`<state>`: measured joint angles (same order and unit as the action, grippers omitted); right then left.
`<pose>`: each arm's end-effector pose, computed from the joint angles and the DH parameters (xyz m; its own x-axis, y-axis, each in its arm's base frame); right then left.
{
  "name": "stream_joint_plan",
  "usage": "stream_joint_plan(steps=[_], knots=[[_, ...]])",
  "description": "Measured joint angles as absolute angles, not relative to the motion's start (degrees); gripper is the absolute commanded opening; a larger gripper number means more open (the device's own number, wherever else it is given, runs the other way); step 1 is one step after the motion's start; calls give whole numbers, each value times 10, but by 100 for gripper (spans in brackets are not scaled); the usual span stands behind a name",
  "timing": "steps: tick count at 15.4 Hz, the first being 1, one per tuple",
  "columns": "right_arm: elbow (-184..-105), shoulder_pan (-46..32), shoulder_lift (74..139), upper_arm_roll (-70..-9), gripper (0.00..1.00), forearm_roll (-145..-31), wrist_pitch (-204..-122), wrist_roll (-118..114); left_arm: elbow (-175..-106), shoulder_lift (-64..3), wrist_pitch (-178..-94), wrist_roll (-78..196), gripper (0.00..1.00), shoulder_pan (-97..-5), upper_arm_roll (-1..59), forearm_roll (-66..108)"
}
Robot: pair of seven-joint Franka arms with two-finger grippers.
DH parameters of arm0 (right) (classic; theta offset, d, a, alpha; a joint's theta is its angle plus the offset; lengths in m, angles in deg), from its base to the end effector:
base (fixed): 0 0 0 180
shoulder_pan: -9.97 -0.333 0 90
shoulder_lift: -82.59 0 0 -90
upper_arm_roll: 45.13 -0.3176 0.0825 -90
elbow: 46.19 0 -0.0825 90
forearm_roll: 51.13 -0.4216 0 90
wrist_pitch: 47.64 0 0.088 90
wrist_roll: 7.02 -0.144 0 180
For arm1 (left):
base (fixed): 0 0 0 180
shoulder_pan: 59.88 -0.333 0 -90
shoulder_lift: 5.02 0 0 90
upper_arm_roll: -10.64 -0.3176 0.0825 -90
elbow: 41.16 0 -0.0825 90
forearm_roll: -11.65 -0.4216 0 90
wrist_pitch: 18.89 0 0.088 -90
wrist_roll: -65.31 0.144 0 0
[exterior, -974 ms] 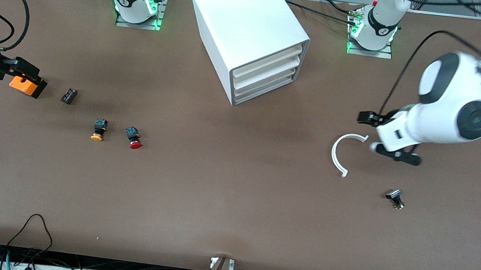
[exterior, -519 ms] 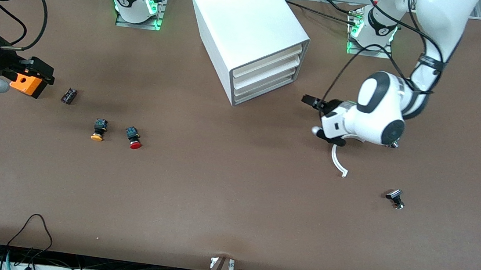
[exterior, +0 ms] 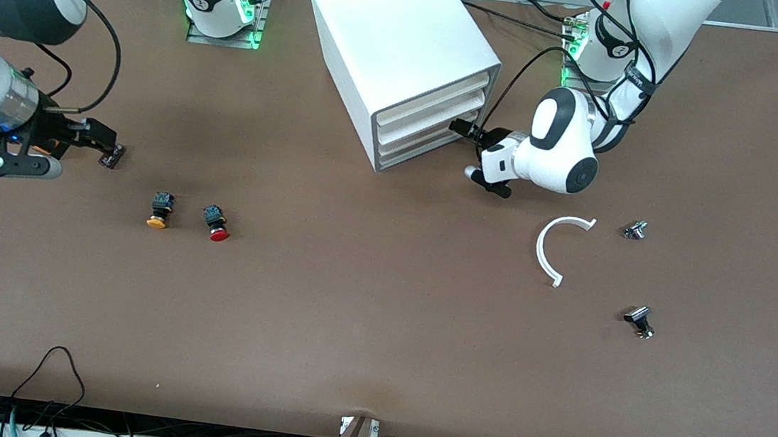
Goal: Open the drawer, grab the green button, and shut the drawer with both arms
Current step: 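Reach the left gripper to the bottom drawer handle while the right gripper advances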
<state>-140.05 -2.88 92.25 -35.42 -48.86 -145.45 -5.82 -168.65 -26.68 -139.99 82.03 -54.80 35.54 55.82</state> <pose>0.6358 0.0349 0.4636 0.9919 0.0803 -0.0987 0.0869 -0.9941 0.0647 0.4142 -0.3196 0.1483 0.8368 -0.3663 -0.4069 -0.0359 -0.7783 0.6269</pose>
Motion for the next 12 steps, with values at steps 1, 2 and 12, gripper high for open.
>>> stream_joint_plan(steps=[1, 2, 12], knots=[[-1400, -29, 929, -354, 100, -496, -1457, -58, -1690, -267, -1401, 821, 92, -547, 357, 558], [-1399, -29, 934, -354, 100, -501, -1458, -58, -1691, -269, -1401, 821, 91, -546, 358, 559], [-1399, -34, 965, -354, 100, -517, -1458, -58, -1704, -286, -1457, 837, 0, -535, 383, 592]])
